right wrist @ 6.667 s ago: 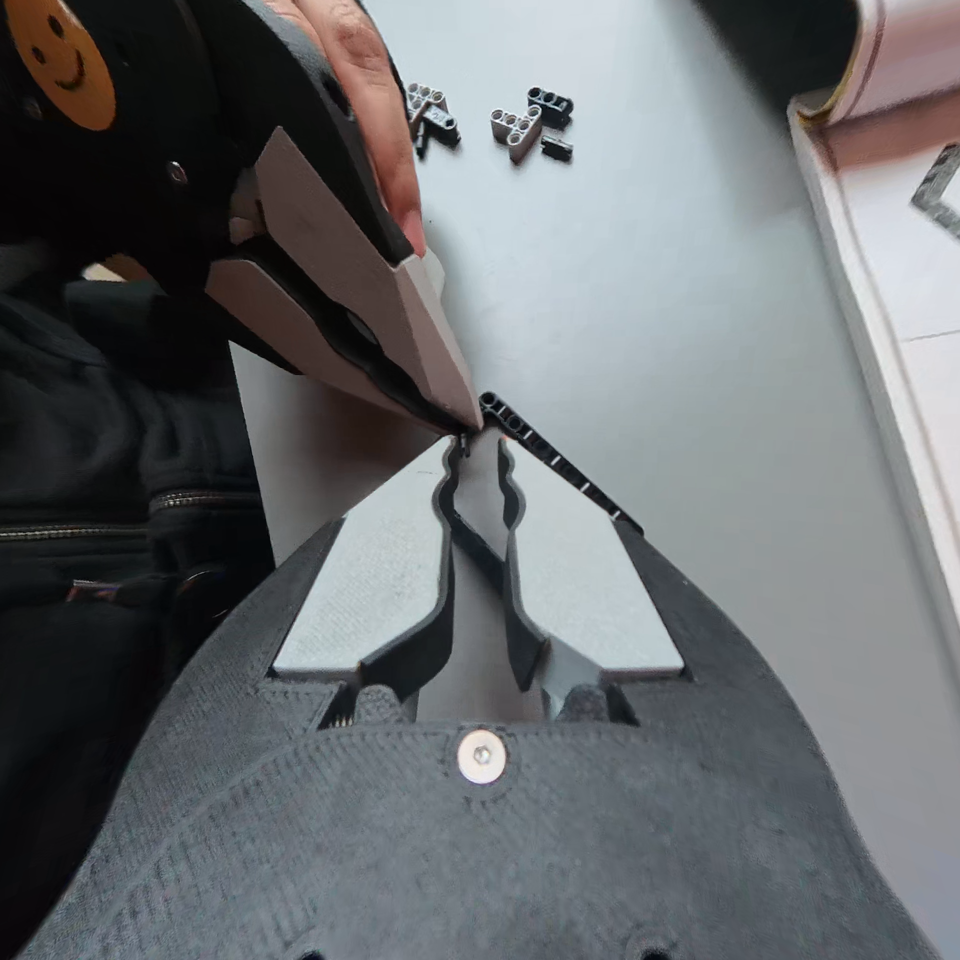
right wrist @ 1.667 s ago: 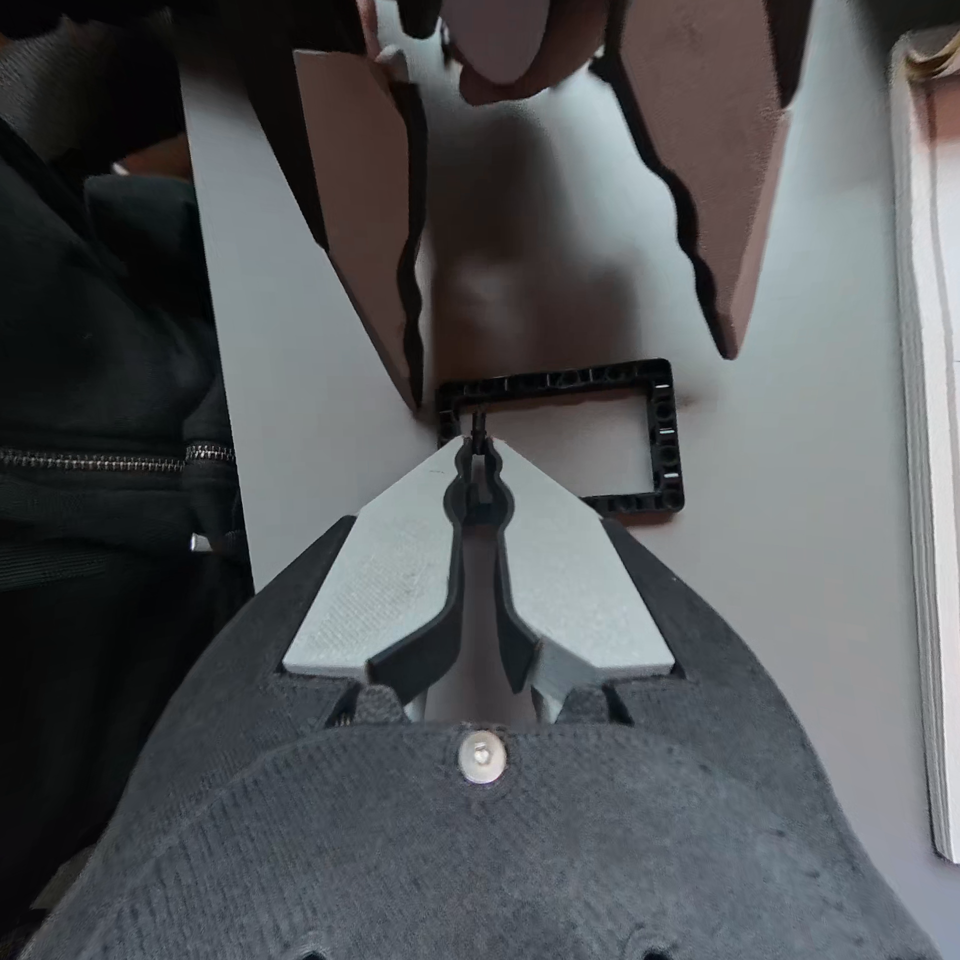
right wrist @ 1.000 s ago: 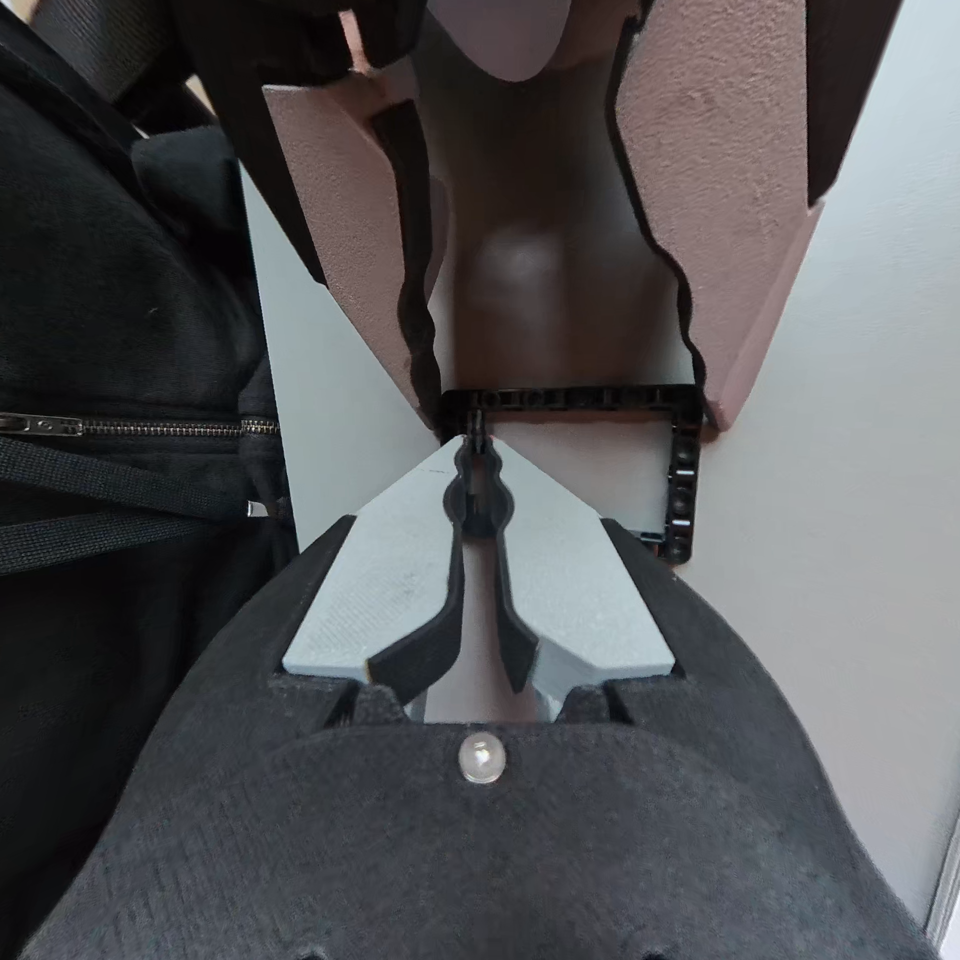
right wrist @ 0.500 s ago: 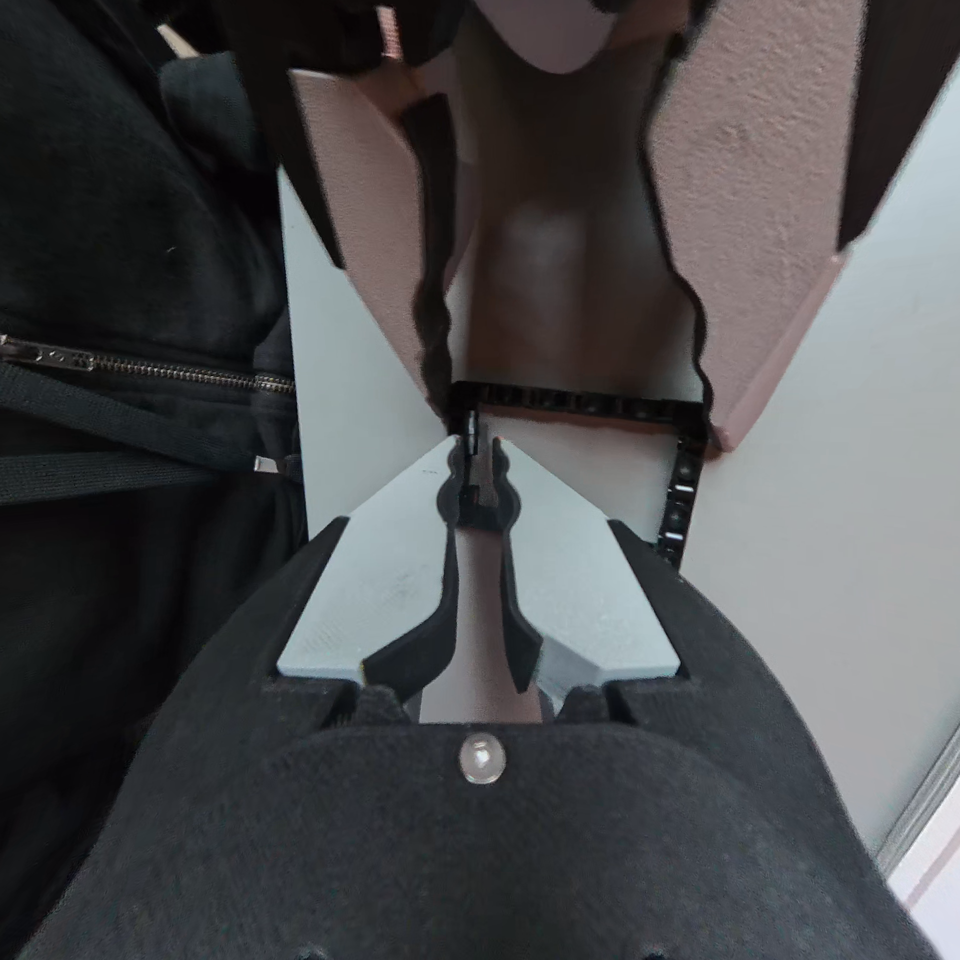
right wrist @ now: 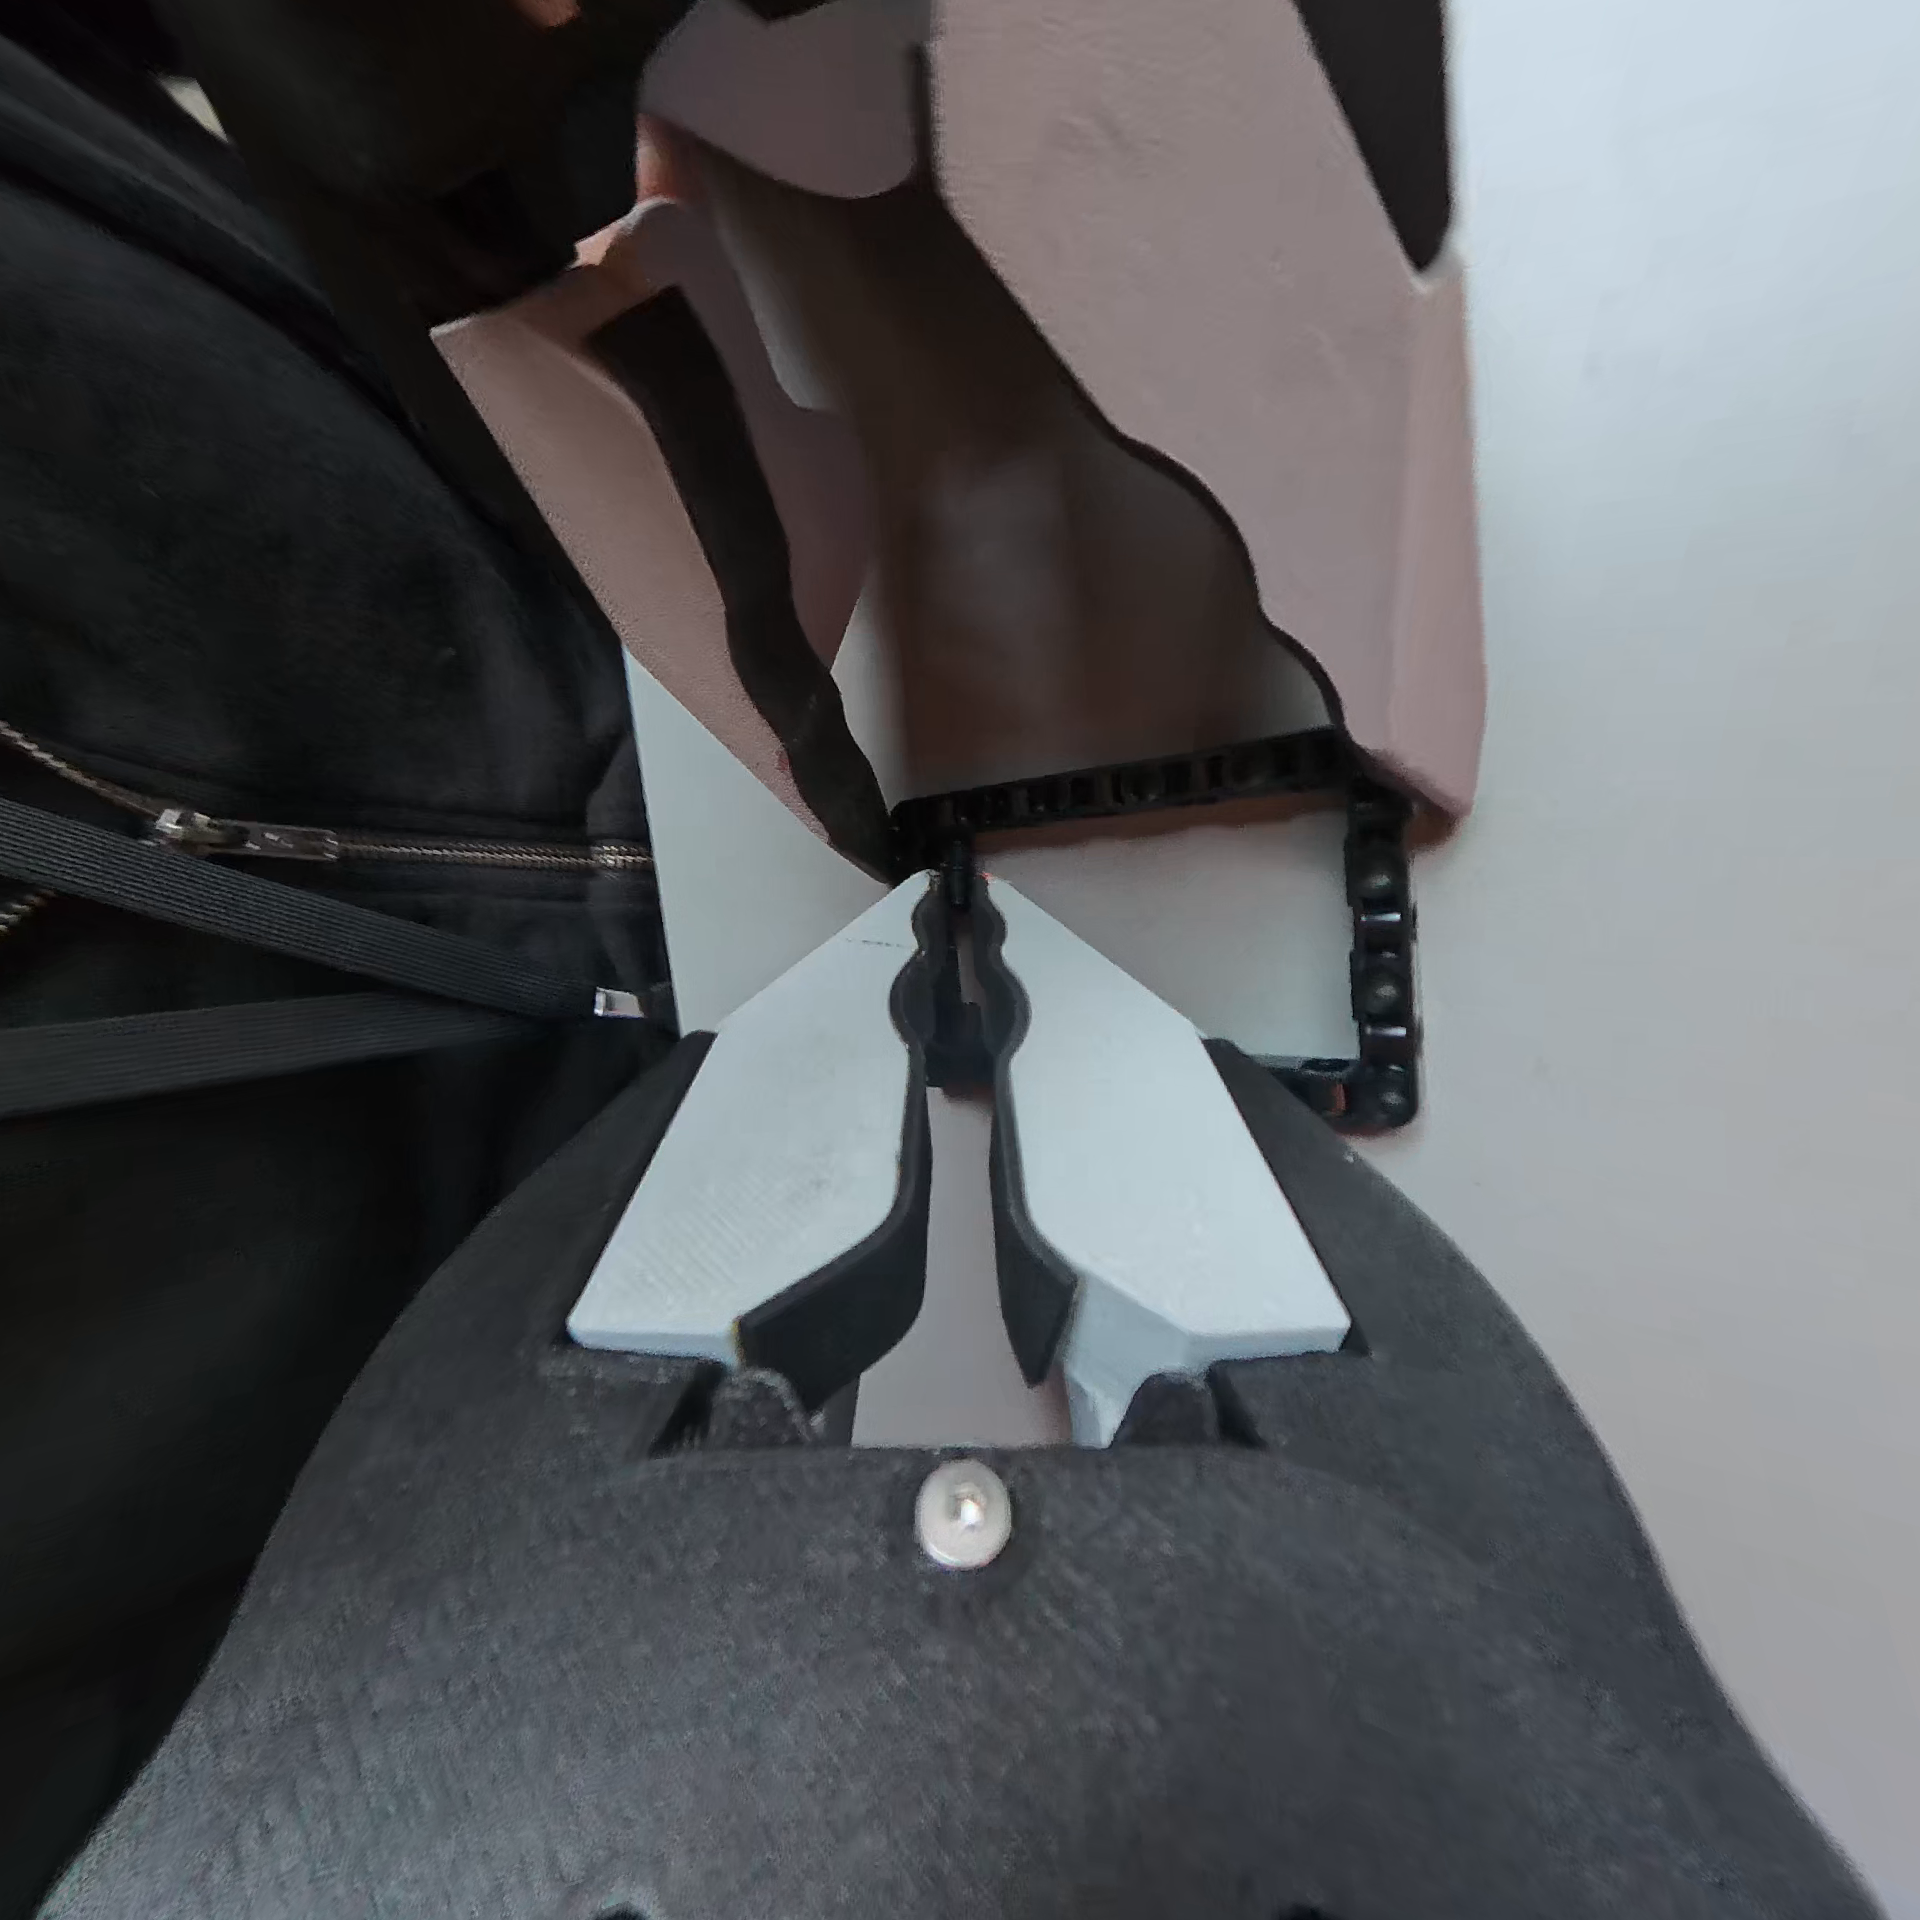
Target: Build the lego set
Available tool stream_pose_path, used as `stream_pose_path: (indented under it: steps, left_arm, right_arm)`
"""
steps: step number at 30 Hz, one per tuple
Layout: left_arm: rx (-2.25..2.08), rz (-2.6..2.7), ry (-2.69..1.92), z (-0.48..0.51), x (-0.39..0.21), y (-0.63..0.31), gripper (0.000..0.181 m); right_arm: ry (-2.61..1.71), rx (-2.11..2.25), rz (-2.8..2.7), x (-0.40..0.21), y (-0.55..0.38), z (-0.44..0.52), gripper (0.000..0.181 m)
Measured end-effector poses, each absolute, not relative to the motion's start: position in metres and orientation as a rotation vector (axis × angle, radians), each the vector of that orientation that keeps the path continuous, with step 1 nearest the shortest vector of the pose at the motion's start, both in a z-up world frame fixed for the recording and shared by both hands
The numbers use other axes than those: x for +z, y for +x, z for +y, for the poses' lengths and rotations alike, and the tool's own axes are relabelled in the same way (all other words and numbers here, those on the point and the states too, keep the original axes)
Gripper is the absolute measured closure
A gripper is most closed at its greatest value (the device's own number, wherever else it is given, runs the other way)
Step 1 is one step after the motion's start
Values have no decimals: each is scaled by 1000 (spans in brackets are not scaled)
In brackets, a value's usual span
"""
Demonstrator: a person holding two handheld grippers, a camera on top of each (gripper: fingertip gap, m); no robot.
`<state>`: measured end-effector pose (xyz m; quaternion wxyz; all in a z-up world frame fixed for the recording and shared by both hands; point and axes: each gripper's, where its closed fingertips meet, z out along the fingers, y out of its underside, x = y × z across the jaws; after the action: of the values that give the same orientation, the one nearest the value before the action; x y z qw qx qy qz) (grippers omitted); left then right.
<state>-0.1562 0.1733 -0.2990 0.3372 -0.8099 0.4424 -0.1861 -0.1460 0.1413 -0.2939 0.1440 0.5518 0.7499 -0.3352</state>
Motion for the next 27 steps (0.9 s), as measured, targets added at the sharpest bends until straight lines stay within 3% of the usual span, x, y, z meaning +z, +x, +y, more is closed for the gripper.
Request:
stream_pose_path:
  steps: [15, 27]
  left_arm:
    - [-477, 1133, -2118, 173, -299, -158, 88]
    - [-460, 1108, -2128, 174, -299, -160, 88]
  right_arm:
    - [1562, -1332, 2101, -292, -148, 141, 181]
    - [1626, -1299, 2003, -292, -153, 138, 180]
